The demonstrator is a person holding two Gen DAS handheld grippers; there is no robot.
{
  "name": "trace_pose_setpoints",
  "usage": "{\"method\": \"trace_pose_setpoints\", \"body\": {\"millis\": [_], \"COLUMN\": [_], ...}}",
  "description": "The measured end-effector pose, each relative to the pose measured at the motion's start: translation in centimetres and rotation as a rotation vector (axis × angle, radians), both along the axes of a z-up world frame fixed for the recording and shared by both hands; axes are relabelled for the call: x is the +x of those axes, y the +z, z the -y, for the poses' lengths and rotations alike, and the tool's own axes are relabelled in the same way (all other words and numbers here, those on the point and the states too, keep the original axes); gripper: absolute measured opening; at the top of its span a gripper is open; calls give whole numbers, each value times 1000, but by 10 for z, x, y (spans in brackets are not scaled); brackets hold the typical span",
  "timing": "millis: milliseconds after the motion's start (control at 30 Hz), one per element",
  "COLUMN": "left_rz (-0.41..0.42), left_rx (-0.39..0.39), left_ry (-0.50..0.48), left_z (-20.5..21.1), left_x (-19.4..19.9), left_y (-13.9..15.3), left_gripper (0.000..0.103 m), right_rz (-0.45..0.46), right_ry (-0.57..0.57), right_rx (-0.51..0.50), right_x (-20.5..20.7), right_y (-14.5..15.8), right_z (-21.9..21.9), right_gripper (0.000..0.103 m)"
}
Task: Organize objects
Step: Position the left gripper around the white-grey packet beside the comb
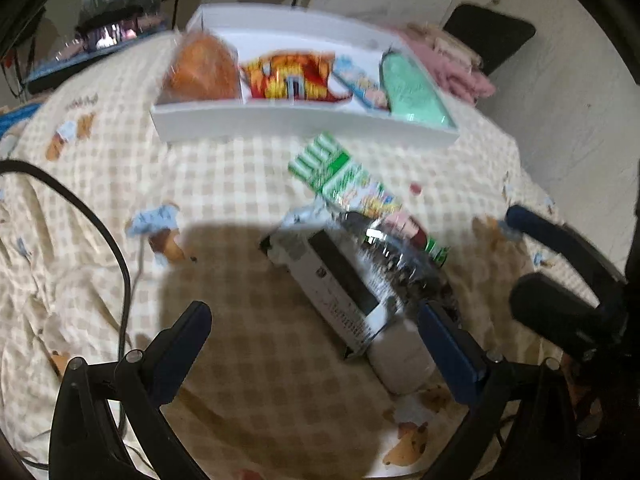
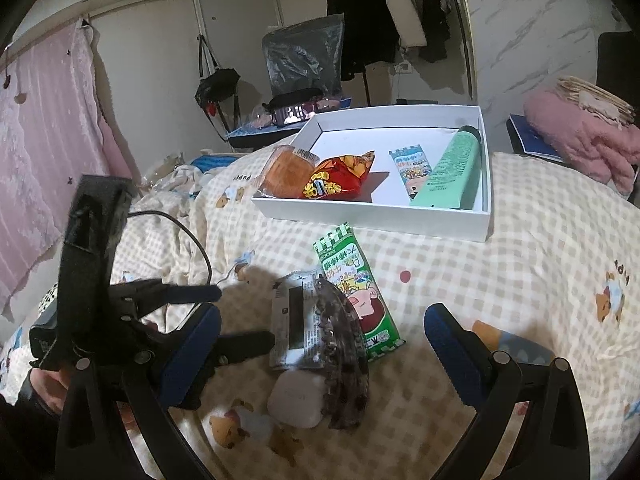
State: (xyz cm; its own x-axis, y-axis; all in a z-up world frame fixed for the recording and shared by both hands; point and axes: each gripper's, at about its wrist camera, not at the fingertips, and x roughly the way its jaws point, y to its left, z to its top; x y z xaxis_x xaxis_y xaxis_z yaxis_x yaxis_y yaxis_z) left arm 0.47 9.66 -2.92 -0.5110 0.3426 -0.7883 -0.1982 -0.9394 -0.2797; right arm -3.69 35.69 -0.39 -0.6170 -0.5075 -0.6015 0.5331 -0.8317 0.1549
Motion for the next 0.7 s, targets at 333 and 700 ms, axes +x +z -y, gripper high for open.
{"method": "trace_pose_setpoints", "body": {"millis": [333, 700], "left_rz": [26, 69], "left_rx": [12, -77], "left_ry": [34, 64], "left_z": [2, -13], "left_x": [-9, -20], "left_y": [-12, -25], "left_gripper": [103, 103], "right_rz": [-39, -51], "right_ry": [-29, -50], "right_rx": [12, 1], "right_x": [-5, -7], "right_y": [-9, -9], "right_z": [4, 2], "right_gripper": [102, 102]}}
